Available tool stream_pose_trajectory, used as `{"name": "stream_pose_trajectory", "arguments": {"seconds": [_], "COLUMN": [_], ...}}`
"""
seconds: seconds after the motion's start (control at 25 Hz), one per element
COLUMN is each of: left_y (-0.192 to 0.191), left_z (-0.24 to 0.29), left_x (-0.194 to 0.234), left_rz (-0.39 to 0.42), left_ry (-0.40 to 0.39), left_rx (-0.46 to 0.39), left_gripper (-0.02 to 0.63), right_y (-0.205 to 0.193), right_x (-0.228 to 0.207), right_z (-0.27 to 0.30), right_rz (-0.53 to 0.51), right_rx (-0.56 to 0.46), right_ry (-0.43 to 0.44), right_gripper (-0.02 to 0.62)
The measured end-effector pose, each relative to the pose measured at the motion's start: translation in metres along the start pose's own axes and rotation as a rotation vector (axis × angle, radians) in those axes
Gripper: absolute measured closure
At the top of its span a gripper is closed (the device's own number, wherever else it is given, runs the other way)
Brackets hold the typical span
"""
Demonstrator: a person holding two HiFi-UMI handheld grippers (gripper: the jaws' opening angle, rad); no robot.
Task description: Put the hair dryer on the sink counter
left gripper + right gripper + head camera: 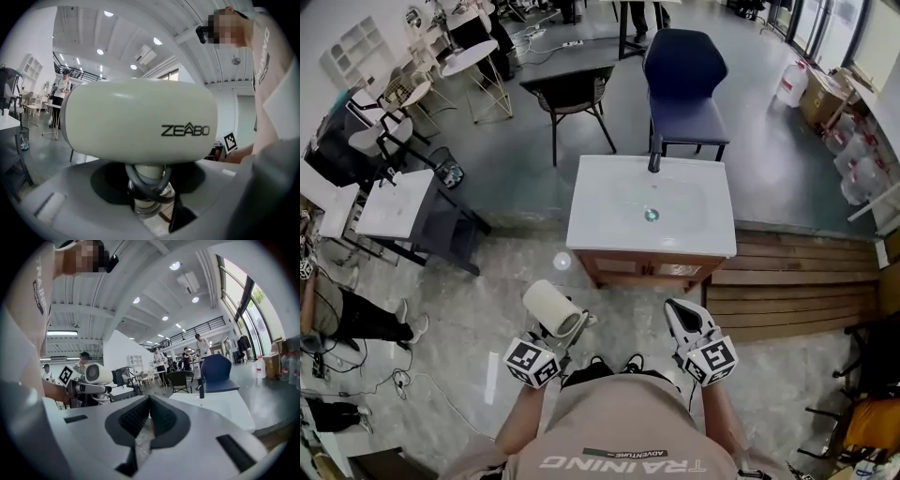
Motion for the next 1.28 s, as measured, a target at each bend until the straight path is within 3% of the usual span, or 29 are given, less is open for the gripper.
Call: {"name": "stream_pose_trajectory", "arguments": {"seconds": [0.44,0.88,1.28], "left_y": [0.010,0.047,0.057], "left_z": [0.033,0.079,0.109], "left_x": [0.031,0.108,0.165], "left_rz": [0.017,0.051,0.068], "left_ry": [-0.042,-0.111,-0.192], "left_rx": [0.034,0.054,0.128], "left_gripper": [0.396,0.399,0.400], "right_y": [0.002,0.056,0.073], "right_x": [-0.018,-0.050,-0.054], "right_z": [0.023,0.087,0.139], "right_rz": [0.031,0.000,0.013], "right_rx": [0.036,0.015,0.046], "right_ry": [-0.037,-0.115,-0.171], "right_gripper": [0.591,0.589,0.589]}}
Point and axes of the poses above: the fingertips, and each gripper's own axes: z forward along the fingers, x to its left, y out of its top, the point moved 3 cm from there along -z, backward along the fingers, and after that the axes turned 13 degrees about x, right-handed, at the moved point
